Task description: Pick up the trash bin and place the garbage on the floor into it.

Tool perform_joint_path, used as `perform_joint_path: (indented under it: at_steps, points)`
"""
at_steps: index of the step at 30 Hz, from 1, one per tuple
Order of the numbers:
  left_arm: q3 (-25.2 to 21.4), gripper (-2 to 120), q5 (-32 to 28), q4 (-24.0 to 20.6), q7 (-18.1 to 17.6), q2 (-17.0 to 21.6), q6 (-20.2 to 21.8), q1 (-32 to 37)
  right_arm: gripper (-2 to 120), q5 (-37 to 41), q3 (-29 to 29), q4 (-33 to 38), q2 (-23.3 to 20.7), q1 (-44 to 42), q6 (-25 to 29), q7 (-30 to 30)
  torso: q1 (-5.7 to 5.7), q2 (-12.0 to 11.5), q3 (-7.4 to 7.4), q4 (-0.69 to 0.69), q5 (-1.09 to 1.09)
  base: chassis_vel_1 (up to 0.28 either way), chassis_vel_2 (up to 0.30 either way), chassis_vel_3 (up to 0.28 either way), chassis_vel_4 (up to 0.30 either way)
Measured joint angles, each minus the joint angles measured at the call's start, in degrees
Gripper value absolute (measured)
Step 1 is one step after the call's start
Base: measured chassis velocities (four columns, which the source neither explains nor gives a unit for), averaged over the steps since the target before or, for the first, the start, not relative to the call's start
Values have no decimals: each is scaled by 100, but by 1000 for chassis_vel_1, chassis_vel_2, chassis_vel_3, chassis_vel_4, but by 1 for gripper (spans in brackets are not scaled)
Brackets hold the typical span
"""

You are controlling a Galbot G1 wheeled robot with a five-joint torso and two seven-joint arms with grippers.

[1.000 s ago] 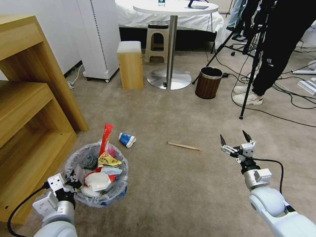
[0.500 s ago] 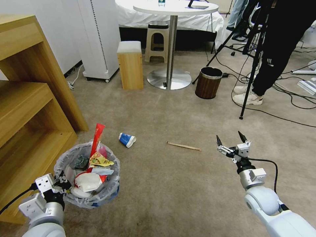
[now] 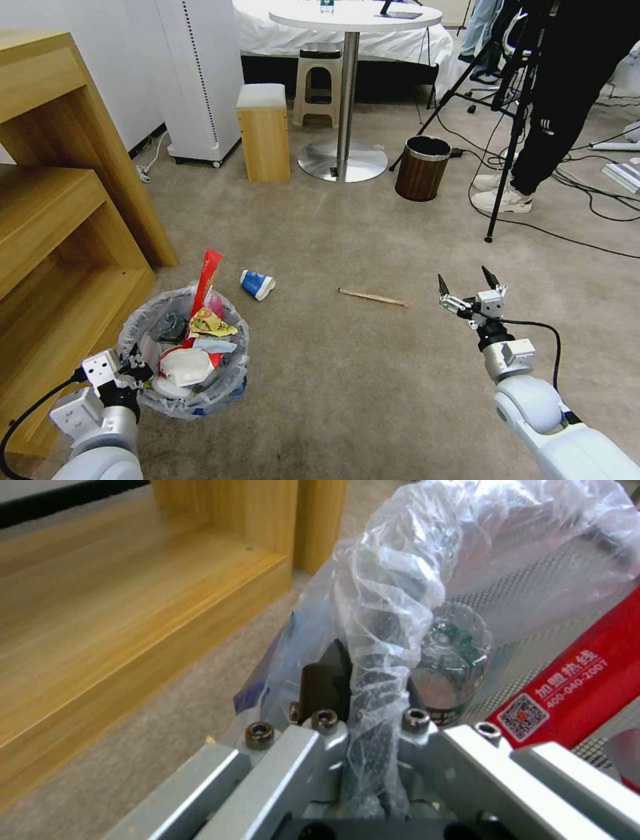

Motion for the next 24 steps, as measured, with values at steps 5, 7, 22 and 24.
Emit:
perform_joint_path:
  at_steps: [5, 7, 22, 24]
  points:
    - [12, 1, -4, 23, 14, 0, -1, -27, 98, -1, 0, -6, 0, 17, -1, 2, 0, 0, 1, 0, -3, -147, 130, 147, -140]
    - [14, 1, -13, 35, 16, 9, -8, -50, 98, -1, 0, -6, 8, 19, -2, 3, 0, 0, 1, 1, -1, -146, 136, 156, -120]
    - [46, 1, -16, 40, 32, -6, -23, -48, 98, -8, -10, 8, 23, -12, 1, -8, 0, 0, 0, 0, -1, -98, 92, 89, -91]
    - [55, 1, -2, 32, 35, -27, -25, -38, 98, -8, -10, 30, 20, -36, 3, -16, 0, 0, 0, 0, -1, -95, 126, 94, -92]
